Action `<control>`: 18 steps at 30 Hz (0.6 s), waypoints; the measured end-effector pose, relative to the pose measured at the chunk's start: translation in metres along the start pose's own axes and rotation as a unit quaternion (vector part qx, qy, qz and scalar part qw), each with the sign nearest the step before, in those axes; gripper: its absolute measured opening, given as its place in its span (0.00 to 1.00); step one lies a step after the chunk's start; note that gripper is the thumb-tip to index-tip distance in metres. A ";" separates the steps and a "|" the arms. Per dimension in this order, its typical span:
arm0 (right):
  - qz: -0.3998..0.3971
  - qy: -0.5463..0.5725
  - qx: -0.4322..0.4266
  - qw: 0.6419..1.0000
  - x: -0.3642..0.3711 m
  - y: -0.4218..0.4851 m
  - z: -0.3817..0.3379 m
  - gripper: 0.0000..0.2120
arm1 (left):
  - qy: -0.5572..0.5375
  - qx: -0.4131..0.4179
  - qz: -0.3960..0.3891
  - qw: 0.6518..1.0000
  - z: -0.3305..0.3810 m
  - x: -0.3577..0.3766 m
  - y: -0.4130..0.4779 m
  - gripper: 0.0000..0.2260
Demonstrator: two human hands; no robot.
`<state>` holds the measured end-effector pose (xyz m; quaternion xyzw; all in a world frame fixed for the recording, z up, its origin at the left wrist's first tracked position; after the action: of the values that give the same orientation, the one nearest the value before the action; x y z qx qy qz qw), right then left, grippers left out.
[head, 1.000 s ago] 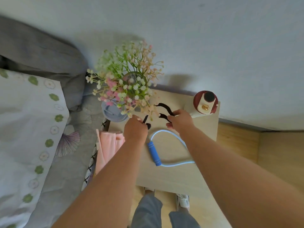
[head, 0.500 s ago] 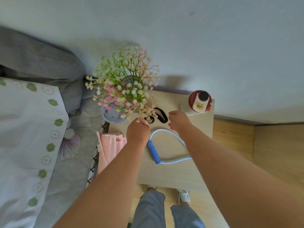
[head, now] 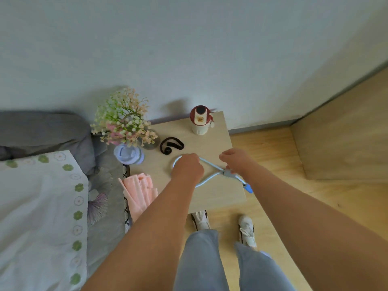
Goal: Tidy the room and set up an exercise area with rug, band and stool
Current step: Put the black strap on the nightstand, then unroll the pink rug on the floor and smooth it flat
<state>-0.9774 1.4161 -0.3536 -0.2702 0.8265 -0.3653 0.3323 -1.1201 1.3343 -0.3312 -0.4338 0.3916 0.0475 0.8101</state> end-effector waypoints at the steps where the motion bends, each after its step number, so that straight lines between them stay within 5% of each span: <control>1: 0.005 0.006 -0.004 1.000 -0.005 -0.002 0.006 0.17 | 0.014 0.010 -0.003 1.000 0.004 0.002 -0.005 0.17; 11: 0.164 0.119 0.029 0.979 -0.185 -0.149 0.187 0.23 | 0.200 0.172 -0.033 0.964 0.186 0.104 -0.128 0.13; 18: 0.246 0.249 0.087 0.933 -0.288 -0.269 0.378 0.22 | 0.243 0.274 -0.062 0.928 0.307 0.252 -0.242 0.18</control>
<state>-0.4576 1.2965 -0.2356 0.0714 0.8884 -0.3980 0.2173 -0.6635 1.3450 -0.2433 -0.2165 0.5461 -0.2192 0.7790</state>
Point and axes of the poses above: each hand's wrist, its own y-axis towards the middle knuckle, its own x-axis out of the palm, z = x × y, the point moved 7 cm from there along y, towards the middle knuckle, and after that the axes turned 1 degree about y, right-handed, at the moved point
